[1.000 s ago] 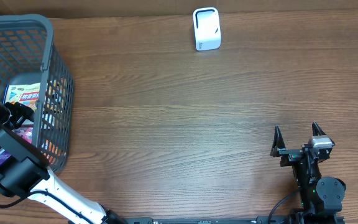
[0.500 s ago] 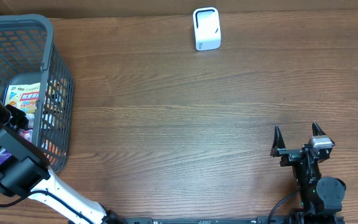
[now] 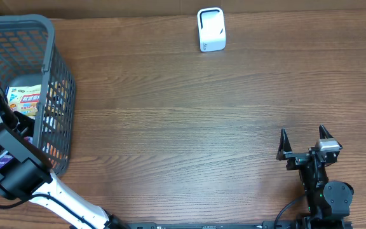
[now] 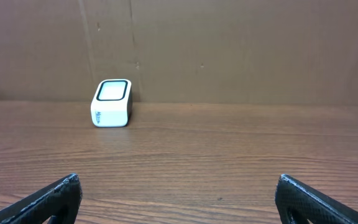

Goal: Scan the item barcode
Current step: 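Grasp the red-purple Carefree pack in the basket with the left gripper, then carry the Carefree pack out and drop it on the table centre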

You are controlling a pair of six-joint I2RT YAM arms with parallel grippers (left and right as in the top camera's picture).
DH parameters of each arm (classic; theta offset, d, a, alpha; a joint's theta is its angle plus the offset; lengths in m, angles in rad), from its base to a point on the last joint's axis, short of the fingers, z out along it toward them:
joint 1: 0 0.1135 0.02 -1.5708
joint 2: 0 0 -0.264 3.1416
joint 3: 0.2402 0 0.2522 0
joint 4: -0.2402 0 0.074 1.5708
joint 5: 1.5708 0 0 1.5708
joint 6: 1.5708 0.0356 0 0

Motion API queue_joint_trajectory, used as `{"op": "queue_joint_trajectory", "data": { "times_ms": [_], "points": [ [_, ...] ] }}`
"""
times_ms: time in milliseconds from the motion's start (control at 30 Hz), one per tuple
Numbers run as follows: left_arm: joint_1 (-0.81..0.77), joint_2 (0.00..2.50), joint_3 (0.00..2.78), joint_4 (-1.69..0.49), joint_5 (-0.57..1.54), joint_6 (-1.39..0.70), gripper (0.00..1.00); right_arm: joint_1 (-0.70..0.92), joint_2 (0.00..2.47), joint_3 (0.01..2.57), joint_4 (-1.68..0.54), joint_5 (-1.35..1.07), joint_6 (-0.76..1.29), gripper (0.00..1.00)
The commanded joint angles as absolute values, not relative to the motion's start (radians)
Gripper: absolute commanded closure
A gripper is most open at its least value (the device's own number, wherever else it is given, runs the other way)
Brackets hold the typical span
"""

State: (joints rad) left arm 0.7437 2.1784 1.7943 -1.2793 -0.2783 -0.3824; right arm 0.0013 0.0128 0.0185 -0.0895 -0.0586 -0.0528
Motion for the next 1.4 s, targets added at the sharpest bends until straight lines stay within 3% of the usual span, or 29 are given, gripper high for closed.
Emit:
{"op": "queue_joint_trajectory", "data": {
  "times_ms": [0,133,167,400,667,1033,1367],
  "points": [
    [0.760,2.190,1.756,-1.269,-0.300,-0.355,0.55,-0.001,0.004,0.009,-0.082,-0.046,-0.056,0.00],
    [0.760,2.190,1.768,-1.273,-0.299,-0.326,0.92,-0.001,0.004,0.009,-0.082,-0.046,-0.057,0.00],
    [0.760,2.190,1.776,-1.279,-0.299,-0.328,0.96,-0.001,0.004,0.009,-0.082,-0.046,-0.057,0.00],
    [0.759,2.189,1.917,-1.388,-0.292,-0.358,0.96,-0.001,0.004,0.009,-0.082,-0.046,-0.056,0.00],
    [0.758,2.183,2.296,-1.607,-0.153,-0.447,0.96,-0.001,0.004,0.009,-0.082,-0.046,-0.057,0.00],
    [0.744,1.990,2.669,-1.598,0.305,-0.443,0.96,-0.001,0.004,0.009,-0.082,-0.046,-0.057,0.00],
    [0.416,1.724,2.681,-1.444,0.329,-0.442,0.96,-0.001,0.004,0.009,-0.082,-0.046,-0.056,0.00]
  ]
}}
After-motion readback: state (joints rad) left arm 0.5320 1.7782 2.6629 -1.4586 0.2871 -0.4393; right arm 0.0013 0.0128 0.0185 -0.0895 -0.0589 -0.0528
